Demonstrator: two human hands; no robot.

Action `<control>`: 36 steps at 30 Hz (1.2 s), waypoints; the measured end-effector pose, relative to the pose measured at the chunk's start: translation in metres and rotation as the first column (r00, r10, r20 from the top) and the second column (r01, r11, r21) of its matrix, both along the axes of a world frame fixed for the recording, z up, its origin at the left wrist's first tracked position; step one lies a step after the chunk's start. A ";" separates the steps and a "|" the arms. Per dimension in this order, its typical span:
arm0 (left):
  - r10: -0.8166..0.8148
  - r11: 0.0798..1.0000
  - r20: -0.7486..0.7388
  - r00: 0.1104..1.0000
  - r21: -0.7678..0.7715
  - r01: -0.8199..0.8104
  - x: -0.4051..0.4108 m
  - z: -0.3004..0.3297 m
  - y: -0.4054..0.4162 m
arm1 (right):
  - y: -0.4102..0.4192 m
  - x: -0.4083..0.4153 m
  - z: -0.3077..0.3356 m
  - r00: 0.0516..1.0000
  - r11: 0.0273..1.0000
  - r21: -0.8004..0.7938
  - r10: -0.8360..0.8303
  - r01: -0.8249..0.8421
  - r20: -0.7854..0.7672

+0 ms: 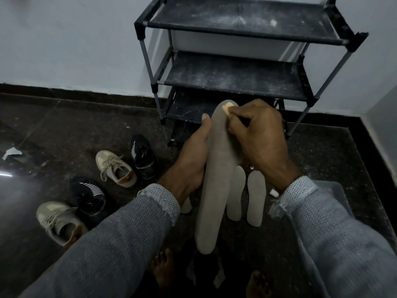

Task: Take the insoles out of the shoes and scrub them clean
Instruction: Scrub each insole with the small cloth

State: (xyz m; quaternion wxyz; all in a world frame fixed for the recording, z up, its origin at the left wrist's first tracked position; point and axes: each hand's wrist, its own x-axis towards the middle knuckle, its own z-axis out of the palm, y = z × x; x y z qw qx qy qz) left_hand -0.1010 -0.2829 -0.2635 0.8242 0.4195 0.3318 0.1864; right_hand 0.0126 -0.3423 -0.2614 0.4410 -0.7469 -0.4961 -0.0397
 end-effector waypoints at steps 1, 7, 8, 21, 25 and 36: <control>-0.002 1.000 -0.014 1.000 0.002 0.002 0.001 -0.001 0.000 | -0.001 0.005 0.000 0.999 0.999 0.001 -0.035 0.035 -0.010; 0.030 0.999 0.039 0.999 -0.028 -0.029 -0.002 -0.003 0.008 | -0.002 -0.019 0.001 0.969 0.970 -0.028 0.238 -0.241 -0.071; 0.038 0.999 0.049 0.998 -0.032 -0.036 -0.003 -0.004 0.010 | -0.001 -0.023 0.001 0.960 0.961 -0.034 0.271 -0.274 -0.073; 0.046 0.999 -0.014 0.999 -0.005 -0.046 -0.003 -0.006 0.014 | -0.004 -0.023 0.001 0.974 0.975 -0.027 0.217 -0.219 -0.060; 0.052 0.998 0.006 0.999 -0.032 -0.052 -0.006 -0.002 0.016 | -0.003 -0.027 0.001 0.961 0.961 -0.039 0.270 -0.273 -0.069; 0.138 0.986 -0.002 0.990 -0.097 -0.138 -0.005 -0.003 0.026 | -0.008 -0.040 0.000 0.937 0.938 -0.069 0.331 -0.339 -0.108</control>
